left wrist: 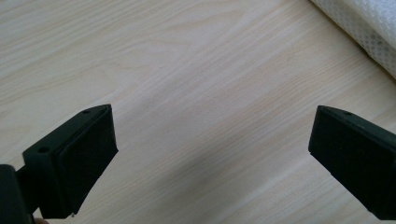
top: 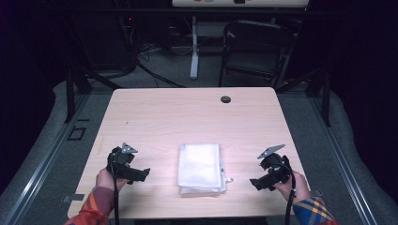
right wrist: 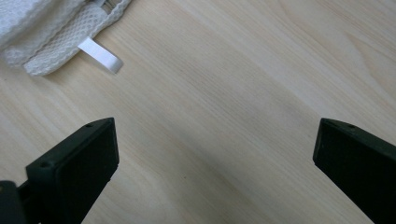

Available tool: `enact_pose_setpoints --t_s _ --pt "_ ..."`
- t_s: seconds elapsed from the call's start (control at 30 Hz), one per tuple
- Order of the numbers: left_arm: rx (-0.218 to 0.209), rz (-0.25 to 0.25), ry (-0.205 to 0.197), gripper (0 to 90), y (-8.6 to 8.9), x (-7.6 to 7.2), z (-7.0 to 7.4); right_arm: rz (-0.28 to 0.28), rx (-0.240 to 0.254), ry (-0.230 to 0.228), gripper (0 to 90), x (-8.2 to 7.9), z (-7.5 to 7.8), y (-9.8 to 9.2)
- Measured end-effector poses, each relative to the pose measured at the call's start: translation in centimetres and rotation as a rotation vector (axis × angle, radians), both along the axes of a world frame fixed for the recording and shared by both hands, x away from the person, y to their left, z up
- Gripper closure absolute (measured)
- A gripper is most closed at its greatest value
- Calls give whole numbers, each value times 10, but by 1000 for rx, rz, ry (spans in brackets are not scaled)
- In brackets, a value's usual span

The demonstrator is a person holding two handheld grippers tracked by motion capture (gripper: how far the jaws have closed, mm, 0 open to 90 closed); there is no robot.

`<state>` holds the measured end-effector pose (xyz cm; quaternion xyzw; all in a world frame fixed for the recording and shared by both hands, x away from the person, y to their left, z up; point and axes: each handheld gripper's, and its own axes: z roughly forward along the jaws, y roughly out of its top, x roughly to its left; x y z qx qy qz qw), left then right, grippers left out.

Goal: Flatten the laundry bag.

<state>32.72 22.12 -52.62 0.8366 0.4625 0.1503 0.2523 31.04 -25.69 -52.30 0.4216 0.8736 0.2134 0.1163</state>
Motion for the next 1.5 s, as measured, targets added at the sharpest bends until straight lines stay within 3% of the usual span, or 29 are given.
enact_pose_setpoints --t_s 0.1,0.2,0.3,0.4,0.47,0.57,0.77,0.83,0.87,1.1,1.3,1.5 --pt "-14 1 -5 7 0 0 0 20 -25 9 0 1 1 1" --pt "-75 -27 16 8 -4 1 0 14 -26 11 0 0 0 1" --pt "-77 -65 25 8 -11 1 1 17 1 26 0 -1 -1 0" --pt "-72 -72 20 7 -14 1 1 16 -3 29 0 -1 -1 0" --pt "-100 -98 38 5 -17 -1 3 15 -17 24 0 -1 0 0" --pt "-119 -122 23 0 -26 -3 5 13 -23 29 16 -1 -1 1" --pt "-140 -218 12 0 -45 -2 10 7 -14 47 24 3 -4 3" --pt "-158 -239 0 10 -49 -2 13 -15 36 76 26 3 -7 4" --pt "-163 -243 -8 16 -51 -2 14 -12 30 89 27 3 -8 4" --pt "-165 -303 -24 32 -69 -3 18 8 24 78 46 -3 -6 8" --pt "-134 -363 -37 94 -92 -1 18 20 58 104 62 -5 -8 3" --pt "-89 -453 -19 147 -120 -4 10 39 52 81 72 -6 -3 8"
